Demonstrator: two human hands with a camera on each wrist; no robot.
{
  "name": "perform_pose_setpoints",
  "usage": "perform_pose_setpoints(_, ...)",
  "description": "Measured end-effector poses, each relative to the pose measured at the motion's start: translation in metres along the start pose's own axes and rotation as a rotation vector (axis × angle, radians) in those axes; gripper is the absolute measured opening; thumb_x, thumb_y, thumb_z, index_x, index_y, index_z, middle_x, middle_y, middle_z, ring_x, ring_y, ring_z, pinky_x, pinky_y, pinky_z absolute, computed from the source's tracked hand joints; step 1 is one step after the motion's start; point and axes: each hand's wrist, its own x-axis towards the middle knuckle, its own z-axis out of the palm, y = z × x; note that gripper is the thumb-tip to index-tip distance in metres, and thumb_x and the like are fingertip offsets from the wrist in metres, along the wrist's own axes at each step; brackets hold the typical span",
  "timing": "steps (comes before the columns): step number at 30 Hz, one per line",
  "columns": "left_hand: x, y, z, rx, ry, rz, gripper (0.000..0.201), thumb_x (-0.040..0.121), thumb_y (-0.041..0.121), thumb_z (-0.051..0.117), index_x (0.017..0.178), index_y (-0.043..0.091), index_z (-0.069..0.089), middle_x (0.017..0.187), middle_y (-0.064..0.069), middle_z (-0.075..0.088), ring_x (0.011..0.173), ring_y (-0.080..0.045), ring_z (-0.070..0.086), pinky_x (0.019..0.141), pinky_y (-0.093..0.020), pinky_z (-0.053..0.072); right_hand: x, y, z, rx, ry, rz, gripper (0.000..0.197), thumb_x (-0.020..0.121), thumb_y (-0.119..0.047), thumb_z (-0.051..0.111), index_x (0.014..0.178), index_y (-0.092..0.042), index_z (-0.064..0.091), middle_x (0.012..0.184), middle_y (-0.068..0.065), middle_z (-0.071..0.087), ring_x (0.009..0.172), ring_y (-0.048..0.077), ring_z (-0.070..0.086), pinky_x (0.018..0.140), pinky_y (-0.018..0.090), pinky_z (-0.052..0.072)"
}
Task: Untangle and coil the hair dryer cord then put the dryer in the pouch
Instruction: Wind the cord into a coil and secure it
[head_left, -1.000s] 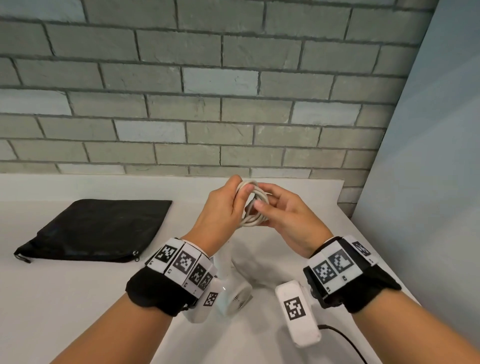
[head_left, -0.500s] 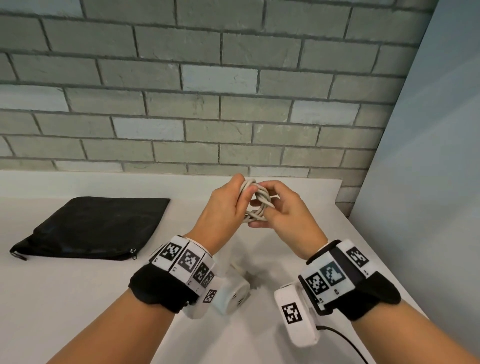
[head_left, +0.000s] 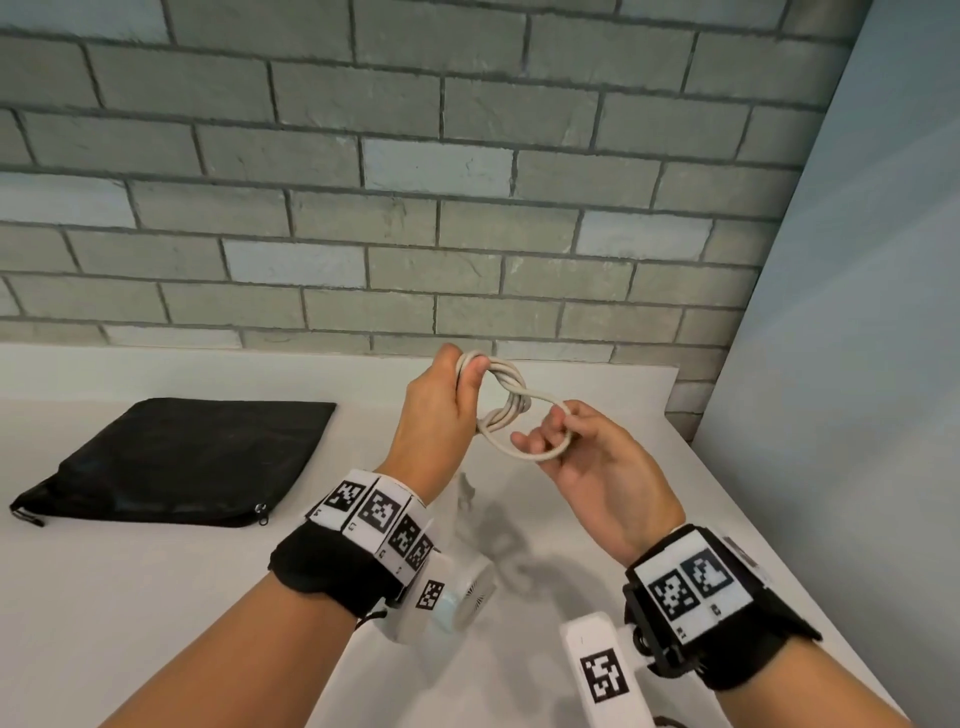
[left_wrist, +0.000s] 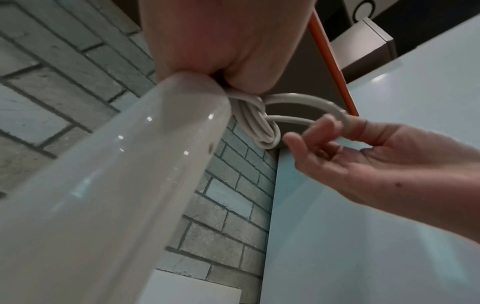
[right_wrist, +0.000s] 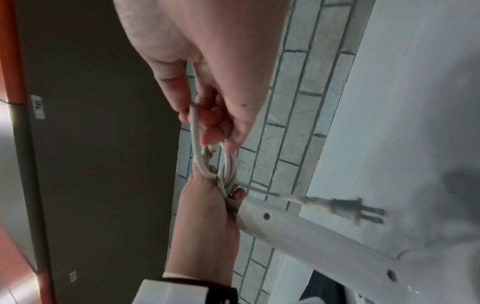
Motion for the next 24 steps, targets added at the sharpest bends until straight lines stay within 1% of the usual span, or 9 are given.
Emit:
perform_pose_setpoints(3,0.001,-0.002,-0.002,0.013,0.022,0.001,0.024,0.096,0.03,0.036,0.083,0.011,0.041,0.056,0.004,0.043,0.049,-0.008,0.042,0.046,-0.012,0.036,-0.002,-0.007,-0.002,-0.104,0.031,0.054,0.019,0.089,-0.012,0.04,0.075,-0.006,0.051,0.049,-0.005,0.033,0.043,0.009,0.033,0.045,0.021,0.042)
perform_pose_setpoints(5,0.003,-0.004,-0.004,0.017,0.029,-0.003,0.024,0.097,0.029,0.036,0.083,0.01,0.041,0.059,0.005,0.044,0.052,-0.007,0.042,0.048,-0.01,0.036,-0.005,-0.013,-0.007,-0.252,0.005,0.051,0.02,0.087,-0.018,0.044,0.084,-0.003,0.057,0.047,-0.006,0.03,0.039,0.006,0.029,0.038,0.018,0.034)
perform_pose_setpoints(8,0.007,-0.01,-0.01,0.032,0.061,-0.039,0.023,0.097,0.028,0.035,0.085,0.01,0.042,0.062,0.006,0.044,0.057,-0.005,0.043,0.051,-0.008,0.037,-0.012,-0.022,-0.015,-0.303,-0.048,0.005,0.025,0.082,-0.024,0.048,0.086,-0.002,0.058,0.047,-0.005,0.032,0.042,0.009,0.036,0.054,0.025,0.052)
perform_pose_setpoints(10,0.01,-0.013,-0.012,0.027,0.058,-0.058,0.023,0.097,0.028,0.035,0.085,0.01,0.043,0.065,0.007,0.045,0.06,-0.004,0.044,0.053,-0.006,0.036,-0.016,-0.03,-0.019,-0.273,-0.068,-0.024,0.026,0.079,-0.028,0.053,0.082,-0.004,0.061,0.047,-0.005,0.034,0.041,0.01,0.037,0.058,0.026,0.052)
perform_pose_setpoints(13,0.008,-0.013,-0.008,0.038,0.041,-0.048,0.026,0.097,0.028,0.034,0.083,0.008,0.044,0.066,0.006,0.045,0.061,-0.004,0.043,0.055,-0.006,0.036,-0.02,-0.039,-0.019,-0.272,-0.099,-0.042,0.027,0.076,-0.031,0.054,0.083,-0.008,0.065,0.045,-0.007,0.035,0.035,0.004,0.026,0.04,0.017,0.033)
perform_pose_setpoints(16,0.009,-0.013,-0.006,-0.029,0.035,-0.105,0.023,0.097,0.03,0.035,0.086,0.012,0.046,0.07,0.007,0.051,0.057,-0.004,0.047,0.051,-0.007,0.038,-0.024,-0.041,-0.013,-0.288,-0.133,-0.029,0.03,0.075,-0.032,0.053,0.092,-0.012,0.068,0.046,-0.006,0.037,0.036,0.002,0.021,0.036,0.013,0.021)
perform_pose_setpoints(19,0.012,-0.013,-0.013,-0.255,0.036,-0.238,0.023,0.096,0.033,0.036,0.082,0.019,0.049,0.068,0.007,0.056,0.049,-0.001,0.051,0.045,-0.008,0.039,-0.024,-0.039,-0.016,-0.447,-0.128,0.018,0.03,0.083,-0.026,0.047,0.1,-0.008,0.064,0.046,-0.005,0.032,0.037,0.004,0.02,0.037,0.015,0.015)
perform_pose_setpoints(22,0.01,-0.011,-0.018,-0.35,0.034,-0.291,0.029,0.096,0.034,0.036,0.072,0.022,0.044,0.062,0.004,0.046,0.05,-0.005,0.045,0.042,-0.009,0.035,-0.02,-0.029,-0.033,-0.792,-0.074,0.068,0.023,0.094,-0.01,0.039,0.097,-0.008,0.062,0.047,-0.006,0.034,0.039,0.006,0.03,0.04,0.016,0.027)
perform_pose_setpoints(24,0.007,-0.009,-0.017,-0.373,0.016,-0.271,0.029,0.097,0.033,0.035,0.071,0.021,0.041,0.061,0.003,0.041,0.046,0.0,0.043,0.045,-0.01,0.037,-0.015,-0.02,-0.037,-1.008,-0.098,0.061,0.025,0.094,-0.001,0.038,0.097,-0.013,0.06,0.061,-0.003,0.05,0.051,0.005,0.047,0.054,0.016,0.041)
